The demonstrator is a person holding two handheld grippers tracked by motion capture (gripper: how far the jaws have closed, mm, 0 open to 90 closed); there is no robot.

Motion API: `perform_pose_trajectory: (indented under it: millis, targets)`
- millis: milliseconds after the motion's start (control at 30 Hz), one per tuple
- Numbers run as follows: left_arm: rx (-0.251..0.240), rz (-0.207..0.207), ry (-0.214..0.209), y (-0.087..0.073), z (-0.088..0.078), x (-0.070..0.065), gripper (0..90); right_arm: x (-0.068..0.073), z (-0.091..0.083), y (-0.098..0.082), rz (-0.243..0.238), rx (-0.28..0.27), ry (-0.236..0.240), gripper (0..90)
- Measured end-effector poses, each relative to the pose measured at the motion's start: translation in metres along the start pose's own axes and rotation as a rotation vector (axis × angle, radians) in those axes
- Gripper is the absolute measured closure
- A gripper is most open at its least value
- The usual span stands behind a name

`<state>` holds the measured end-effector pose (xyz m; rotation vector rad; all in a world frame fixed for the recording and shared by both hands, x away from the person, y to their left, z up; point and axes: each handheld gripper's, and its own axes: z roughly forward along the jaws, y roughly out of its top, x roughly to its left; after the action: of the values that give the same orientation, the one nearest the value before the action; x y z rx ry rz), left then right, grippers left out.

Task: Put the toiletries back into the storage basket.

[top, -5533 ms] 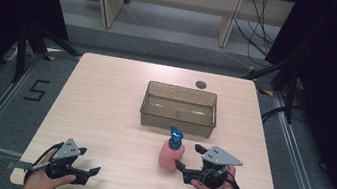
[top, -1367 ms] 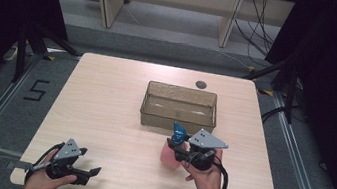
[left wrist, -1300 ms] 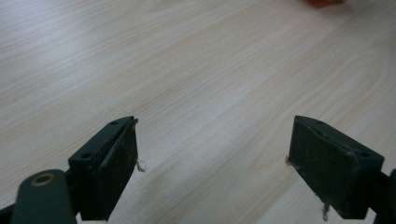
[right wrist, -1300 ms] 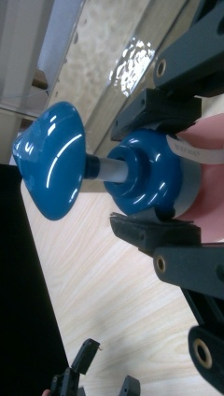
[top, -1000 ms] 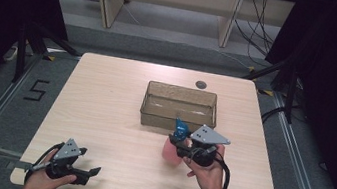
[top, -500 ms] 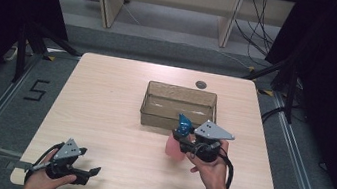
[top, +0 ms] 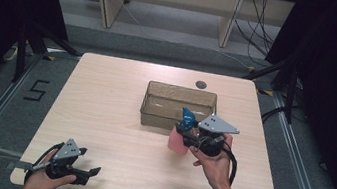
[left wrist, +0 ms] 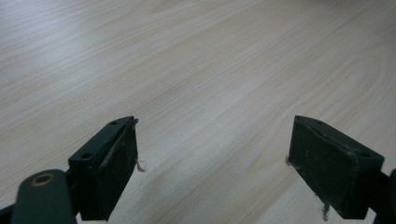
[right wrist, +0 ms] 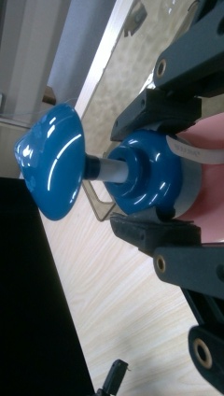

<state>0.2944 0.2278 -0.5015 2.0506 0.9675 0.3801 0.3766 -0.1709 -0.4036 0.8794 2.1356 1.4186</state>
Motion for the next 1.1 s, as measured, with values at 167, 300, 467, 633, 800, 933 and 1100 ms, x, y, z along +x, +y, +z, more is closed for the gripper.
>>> perform_pose_trajectory:
  millis: [167, 300, 467, 633, 800, 933, 1100]
  targets:
    - [0.001, -0.001, 0.0, 0.0, 0.0, 0.0, 15.1, -0.003, 0.0, 0.005, -0.024, -0.013, -0.004, 53.5]
    - [-0.003, -0.001, 0.0, 0.0, 0.0, 0.0, 15.1, -0.003, -0.002, 0.008, 0.008, -0.002, -0.002, 53.5]
    - [0.002, -0.004, 0.0, 0.0, 0.0, 0.0, 15.1, -0.006, -0.003, 0.014, -0.001, -0.001, 0.001, 53.5]
    - [-0.001, -0.009, 0.001, 0.0, 0.0, 0.0, 15.1, -0.01, -0.002, 0.017, 0.011, -0.015, -0.018, 53.5]
    - [0.004, -0.008, -0.003, 0.0, 0.0, 0.0, 15.1, -0.017, -0.003, 0.023, 0.015, -0.021, -0.034, 53.5]
    - [0.006, -0.009, -0.003, 0.0, 0.001, 0.001, 15.1, -0.022, -0.005, 0.027, 0.025, -0.029, -0.046, 53.5]
    - [0.006, -0.008, -0.003, 0.0, 0.001, 0.001, 15.1, -0.031, -0.003, 0.032, 0.013, -0.042, -0.058, 53.5]
